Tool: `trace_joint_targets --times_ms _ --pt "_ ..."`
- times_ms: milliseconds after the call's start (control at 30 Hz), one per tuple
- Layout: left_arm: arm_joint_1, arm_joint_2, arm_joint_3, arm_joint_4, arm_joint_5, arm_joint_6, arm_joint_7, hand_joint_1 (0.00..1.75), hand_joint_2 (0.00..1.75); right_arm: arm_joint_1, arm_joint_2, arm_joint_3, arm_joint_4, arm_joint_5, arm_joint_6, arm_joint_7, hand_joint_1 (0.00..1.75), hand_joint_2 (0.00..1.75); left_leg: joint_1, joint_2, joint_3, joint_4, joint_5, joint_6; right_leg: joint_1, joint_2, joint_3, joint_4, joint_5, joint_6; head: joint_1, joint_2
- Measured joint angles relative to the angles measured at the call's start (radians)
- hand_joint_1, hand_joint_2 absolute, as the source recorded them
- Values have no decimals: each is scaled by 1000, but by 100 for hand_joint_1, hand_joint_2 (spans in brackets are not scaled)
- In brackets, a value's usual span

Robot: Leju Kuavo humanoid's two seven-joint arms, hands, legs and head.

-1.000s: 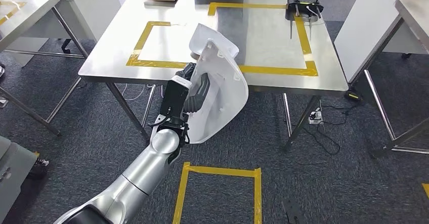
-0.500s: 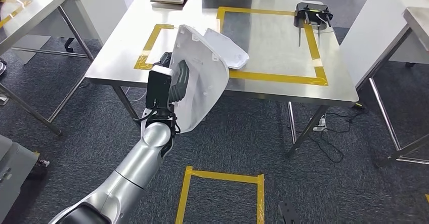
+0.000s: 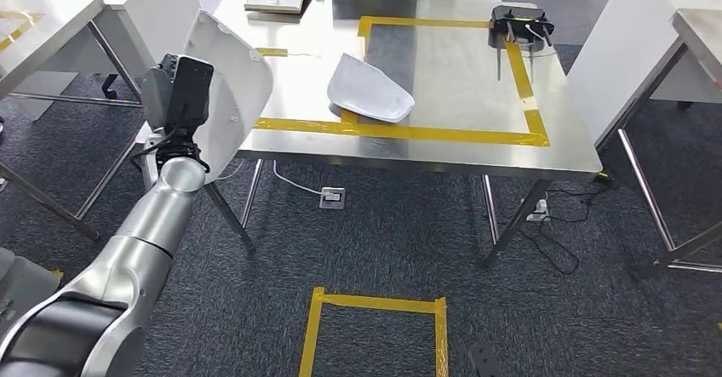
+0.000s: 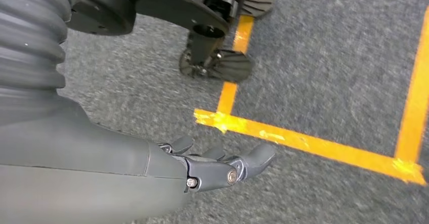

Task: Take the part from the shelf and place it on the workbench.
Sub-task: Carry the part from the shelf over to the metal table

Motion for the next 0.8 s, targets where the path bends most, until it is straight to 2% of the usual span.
trace_joint_targets --times_ms 100,133,200,267,300,333,367,400,433,467,500,567,633,700,767,800 --pt "-49 62 0 105 -112 -43 106 175 175 9 -1 -3 0 4 7 5 0 175 -2 -1 3 -1 -4 26 0 0 3 -4 -3 13 0 0" --pt "-67 81 -3 140 -160 -62 152 175 175 11 -1 -4 0 6 9 8 0 175 -1 -1 4 -2 -5 33 0 -3 -4 12 -13 16 1 0" --pt "-109 114 -29 210 -278 -113 274 175 175 12 -3 -7 0 7 13 17 0 175 -1 -1 8 -3 -9 44 4 -8 -55 110 -56 16 4 0" --pt "-132 140 -77 268 -391 -168 396 175 175 16 -5 -9 0 8 16 28 0 175 -7 -2 12 -3 -14 52 11 -9 -133 242 -97 10 5 0" --pt "-134 149 -102 288 -429 -191 435 175 175 20 -5 -10 0 10 17 32 0 175 -12 -2 15 -3 -17 56 15 -9 -158 276 -96 5 6 0" --pt "-134 155 -125 305 -454 -213 462 175 175 24 -6 -10 0 12 17 36 0 175 -17 -4 19 -3 -20 59 21 -9 -165 271 -75 -4 6 0" --pt "-135 158 -144 319 -472 -235 479 175 175 26 -8 -11 0 13 17 39 0 175 -22 -7 24 -3 -23 61 29 -9 -153 229 -39 -15 6 0" --pt "-136 159 -162 332 -486 -255 490 175 175 27 -10 -12 0 15 17 41 0 175 -26 -9 29 -3 -26 63 38 -9 -127 159 3 -32 6 0" --pt "-138 159 -178 343 -499 -272 497 175 175 26 -12 -12 0 16 17 41 0 175 -31 -10 33 -3 -30 63 45 -10 -98 92 31 -48 6 0" --pt "-139 159 -192 352 -511 -286 499 175 175 25 -15 -13 0 17 17 41 0 175 -34 -11 36 -3 -33 61 51 -11 -74 40 47 -59 5 0" --pt "-140 159 -207 362 -523 -298 498 175 175 25 -16 -13 0 18 16 40 0 175 -34 -11 38 -4 -36 58 55 -12 -59 10 52 -65 4 0" --pt "-139 157 -235 376 -550 -320 490 175 175 26 -18 -14 0 21 16 41 0 175 -32 -12 41 -8 -38 49 56 -13 -49 -5 47 -64 4 0" --pt "-138 154 -264 384 -589 -344 483 175 175 27 -19 -14 0 27 16 41 0 175 -31 -11 40 1 -47 38 49 -12 -31 -25 51 -64 3 0" --pt "-145 152 -294 391 -624 -364 485 175 175 27 -19 -14 0 31 17 41 0 175 -27 -10 5 73 -82 25 40 -13 -11 -43 53 -65 -1 0" --pt "-153 151 -321 400 -646 -379 491 175 175 27 -20 -14 0 33 18 41 0 175 -18 -9 -63 196 -125 9 35 -12 -3 -45 48 -65 -3 0" --pt "-155 150 -331 404 -656 -385 494 175 175 29 -20 -14 0 35 19 41 0 175 -13 -8 -90 237 -129 1 32 -11 -1 -42 44 -63 -4 0"
